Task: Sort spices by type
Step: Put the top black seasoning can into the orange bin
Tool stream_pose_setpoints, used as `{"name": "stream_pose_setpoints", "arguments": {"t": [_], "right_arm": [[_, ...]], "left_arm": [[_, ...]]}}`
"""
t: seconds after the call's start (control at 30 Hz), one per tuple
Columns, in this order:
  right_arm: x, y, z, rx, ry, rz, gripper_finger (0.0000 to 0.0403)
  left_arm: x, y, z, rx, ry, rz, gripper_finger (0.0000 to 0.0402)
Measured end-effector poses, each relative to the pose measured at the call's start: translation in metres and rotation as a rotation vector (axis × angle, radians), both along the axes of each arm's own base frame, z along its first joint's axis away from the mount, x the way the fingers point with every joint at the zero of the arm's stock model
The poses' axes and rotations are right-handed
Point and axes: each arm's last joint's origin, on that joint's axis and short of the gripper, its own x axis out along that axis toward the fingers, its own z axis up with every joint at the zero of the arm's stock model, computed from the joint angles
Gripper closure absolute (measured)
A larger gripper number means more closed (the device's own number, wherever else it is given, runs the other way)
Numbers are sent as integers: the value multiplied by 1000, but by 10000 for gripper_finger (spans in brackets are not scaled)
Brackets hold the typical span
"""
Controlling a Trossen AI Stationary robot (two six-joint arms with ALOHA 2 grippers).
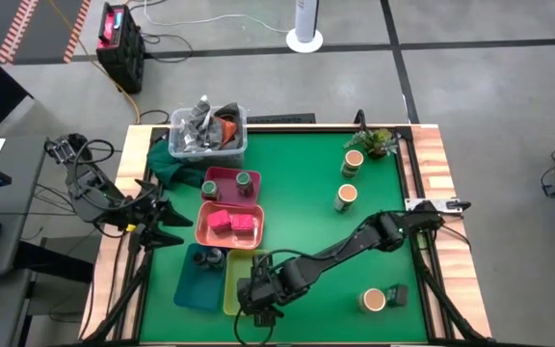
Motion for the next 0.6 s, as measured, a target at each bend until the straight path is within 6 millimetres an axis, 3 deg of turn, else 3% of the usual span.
{"name": "stream_pose_setpoints", "arguments": {"t": [0.33,0.6], "right_arm": [[6,-12,-9,-29,13,-28,117],[6,-4,-25,-28,46,1,117]], "left_arm": [[0,0,0,-6,1,1,35],[0,0,0,-7,1,1,35]]}}
